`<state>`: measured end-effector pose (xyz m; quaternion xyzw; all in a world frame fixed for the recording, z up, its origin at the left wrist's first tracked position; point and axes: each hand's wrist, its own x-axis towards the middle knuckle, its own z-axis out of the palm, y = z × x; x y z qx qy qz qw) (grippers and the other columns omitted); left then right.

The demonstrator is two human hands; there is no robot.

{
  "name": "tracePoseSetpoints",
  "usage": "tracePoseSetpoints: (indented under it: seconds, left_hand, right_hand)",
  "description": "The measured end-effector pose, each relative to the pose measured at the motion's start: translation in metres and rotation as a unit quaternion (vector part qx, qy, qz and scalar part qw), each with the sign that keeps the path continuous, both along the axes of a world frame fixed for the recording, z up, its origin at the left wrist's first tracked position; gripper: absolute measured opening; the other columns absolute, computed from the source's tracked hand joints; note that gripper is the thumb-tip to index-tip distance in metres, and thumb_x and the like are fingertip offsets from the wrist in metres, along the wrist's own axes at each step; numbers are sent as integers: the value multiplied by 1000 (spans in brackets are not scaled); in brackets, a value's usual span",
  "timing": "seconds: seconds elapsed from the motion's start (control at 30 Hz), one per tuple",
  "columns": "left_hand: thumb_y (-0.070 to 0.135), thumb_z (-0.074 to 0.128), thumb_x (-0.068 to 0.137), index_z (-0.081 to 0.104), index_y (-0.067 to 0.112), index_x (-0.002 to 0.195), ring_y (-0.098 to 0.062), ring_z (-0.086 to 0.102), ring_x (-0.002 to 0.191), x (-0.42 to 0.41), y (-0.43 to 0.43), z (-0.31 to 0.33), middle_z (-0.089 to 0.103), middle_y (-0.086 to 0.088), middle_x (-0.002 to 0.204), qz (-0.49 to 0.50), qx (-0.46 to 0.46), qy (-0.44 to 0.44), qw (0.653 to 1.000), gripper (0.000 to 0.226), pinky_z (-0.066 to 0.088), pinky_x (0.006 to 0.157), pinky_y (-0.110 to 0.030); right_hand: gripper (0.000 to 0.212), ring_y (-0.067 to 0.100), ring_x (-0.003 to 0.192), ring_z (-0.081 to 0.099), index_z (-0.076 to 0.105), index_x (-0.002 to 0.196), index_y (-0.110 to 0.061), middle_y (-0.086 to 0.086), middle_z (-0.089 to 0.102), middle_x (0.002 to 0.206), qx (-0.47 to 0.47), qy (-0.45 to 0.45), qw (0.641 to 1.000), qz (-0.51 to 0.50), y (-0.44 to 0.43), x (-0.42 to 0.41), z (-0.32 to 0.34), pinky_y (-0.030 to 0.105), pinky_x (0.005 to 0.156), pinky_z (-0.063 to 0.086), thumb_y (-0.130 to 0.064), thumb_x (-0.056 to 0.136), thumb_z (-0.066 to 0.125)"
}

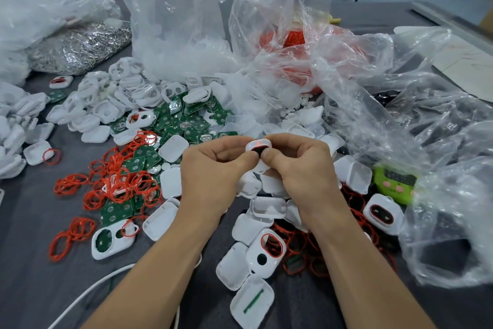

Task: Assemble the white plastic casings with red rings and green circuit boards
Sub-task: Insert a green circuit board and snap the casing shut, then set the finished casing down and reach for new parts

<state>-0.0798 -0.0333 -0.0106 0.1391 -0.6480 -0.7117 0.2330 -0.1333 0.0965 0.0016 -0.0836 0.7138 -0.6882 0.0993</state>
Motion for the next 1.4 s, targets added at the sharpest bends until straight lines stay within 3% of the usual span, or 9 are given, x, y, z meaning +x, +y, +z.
tracePoseSetpoints:
  seconds: [0.2, 0.33, 0.47, 0.63, 0.73, 0.83, 1.2, 1.3, 1.4]
  left_hand:
    - [15, 88, 73, 82, 31, 87, -16, 78, 75, 3, 5, 2, 79, 4, 78, 53, -60, 11, 997, 22, 61, 68, -24]
    - [35, 85, 76, 81, 38, 83, -11, 76, 71, 10, 9, 10, 78, 8, 74, 31, -113, 48, 992, 9, 57, 66, -18]
    - [30, 81, 81, 77, 50, 78, 1, 70, 69, 19, 16, 8, 74, 23, 74, 45, -208, 44, 976, 21, 55, 68, -14]
    - [30, 76, 86, 79, 34, 89, 6, 68, 77, 23, 30, 9, 69, 36, 88, 30, -338, 45, 940, 6, 50, 73, -9]
    - [36, 71, 86, 80, 33, 90, 4, 68, 79, 27, 33, 7, 74, 23, 81, 36, -367, 31, 929, 11, 54, 75, -21]
    - [33, 74, 89, 80, 35, 92, 1, 68, 78, 25, 30, 6, 72, 24, 79, 59, -387, -2, 920, 7, 54, 81, -27]
    - [32, 70, 91, 79, 39, 94, 7, 63, 83, 21, 24, 2, 58, 43, 70, 54, -407, -38, 911, 11, 51, 81, -25]
    - [36, 68, 90, 78, 41, 94, 16, 57, 87, 20, 21, -1, 52, 50, 66, 59, -413, -44, 908, 12, 42, 76, -13]
    - [38, 66, 89, 78, 41, 95, 29, 53, 79, 18, 19, -3, 51, 54, 67, 61, -413, -47, 907, 14, 39, 76, -8]
  right_hand:
    - [47, -1, 102, 70, 69, 131, -30, -13, 76, 110, 143, 141, 979, 33, 1, 11, 5, 21, 86, 59, -19, 86, 79]
    - [58, 2, 96, 69, 72, 124, -37, -12, 74, 102, 189, 128, 971, 74, 24, 11, 25, 26, 87, 59, -3, 77, 81]
    - [70, -4, 86, 62, 75, 106, -45, -21, 69, 108, 331, 140, 933, 0, 86, 15, 35, 3, 62, 44, 13, 72, 59]
    - [69, 18, 123, 61, 67, 134, -35, -5, 63, 142, 520, 112, 847, 16, 128, 12, 41, 10, 92, 39, 7, 80, 61]
    - [65, 25, 112, 67, 72, 125, -34, 0, 74, 122, 516, 172, 838, -52, 137, 18, 44, 29, 92, 51, 7, 76, 60]
    - [48, 23, 96, 71, 79, 107, -32, -1, 79, 105, 478, 211, 846, -103, 142, 23, 37, 25, 79, 52, 3, 77, 67]
    - [47, 20, 133, 55, 73, 127, -22, 0, 64, 141, 467, 223, 850, -95, 136, 25, 21, 26, 111, 38, 5, 93, 55]
    - [25, 8, 96, 69, 83, 99, -30, -12, 79, 101, 452, 207, 867, -46, 134, 40, 25, 4, 82, 44, -13, 87, 69]
    - [15, 11, 84, 67, 76, 95, -29, -12, 75, 86, 478, 162, 863, 30, 133, 52, 23, 29, 80, 55, -31, 81, 74]
